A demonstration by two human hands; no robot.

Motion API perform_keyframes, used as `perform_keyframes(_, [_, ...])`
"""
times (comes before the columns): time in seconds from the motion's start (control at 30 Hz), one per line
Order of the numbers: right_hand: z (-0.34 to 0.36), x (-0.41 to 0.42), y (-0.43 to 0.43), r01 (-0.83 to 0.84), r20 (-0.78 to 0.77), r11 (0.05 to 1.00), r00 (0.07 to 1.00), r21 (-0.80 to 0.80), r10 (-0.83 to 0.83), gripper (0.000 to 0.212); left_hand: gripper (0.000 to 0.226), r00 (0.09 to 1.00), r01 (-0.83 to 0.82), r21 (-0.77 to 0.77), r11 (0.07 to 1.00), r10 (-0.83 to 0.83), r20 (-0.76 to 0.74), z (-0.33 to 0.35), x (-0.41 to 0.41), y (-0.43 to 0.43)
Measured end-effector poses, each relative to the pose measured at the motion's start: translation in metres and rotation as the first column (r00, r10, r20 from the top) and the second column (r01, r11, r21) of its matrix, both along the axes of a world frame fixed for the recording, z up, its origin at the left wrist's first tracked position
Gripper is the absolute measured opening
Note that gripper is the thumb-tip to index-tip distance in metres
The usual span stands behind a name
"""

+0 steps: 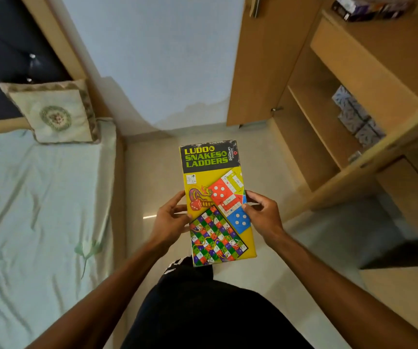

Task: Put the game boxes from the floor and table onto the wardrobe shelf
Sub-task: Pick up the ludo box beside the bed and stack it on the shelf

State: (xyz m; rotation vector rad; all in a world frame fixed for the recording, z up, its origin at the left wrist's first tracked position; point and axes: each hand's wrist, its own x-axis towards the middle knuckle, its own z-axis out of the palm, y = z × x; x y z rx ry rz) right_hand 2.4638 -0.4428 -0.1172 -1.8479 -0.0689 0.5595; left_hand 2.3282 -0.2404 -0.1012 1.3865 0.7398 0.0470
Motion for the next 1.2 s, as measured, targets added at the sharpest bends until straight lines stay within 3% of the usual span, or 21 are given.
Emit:
perform_keyframes(0.27, [0.014, 0.184, 0.075, 0.197, -0.047, 0.977, 0.98, 0.079, -0.194, 0.037, 0.06, 0.98, 0.197, 0.083, 0.977, -0.199, 0.012, 0.024, 0.224, 0.096])
perform_keyframes(0.4, [0.013, 0.277, 0.097, 0.3, -0.051, 0.95, 0.954, 0.089, -0.297, 0.037, 0.063, 0.956, 0.293, 0.164, 0.942, -0.294, -0.019, 0.021, 0.339, 0.124])
perform_keyframes(0.6, [0.003, 0.422, 0.116, 0.405, -0.015, 0.913, 0.914, 0.055, -0.404, 0.034, 0.058, 0.915, 0.401, 0.162, 0.902, -0.404, -0.012, 0.027, 0.51, 0.144])
perform_keyframes(0.9, [0.035, 0.622, 0.101, 0.509, 0.11, 0.861, 0.855, 0.009, -0.507, 0.034, 0.055, 0.86, 0.487, 0.146, 0.861, -0.502, 0.093, 0.067, 0.738, 0.12])
perform_keyframes(1.2, [0.076, 0.841, 0.036, 0.647, 0.26, 0.762, 0.731, 0.03, -0.631, 0.032, 0.051, 0.783, 0.563, 0.154, 0.812, -0.584, 0.215, 0.095, 0.982, 0.047])
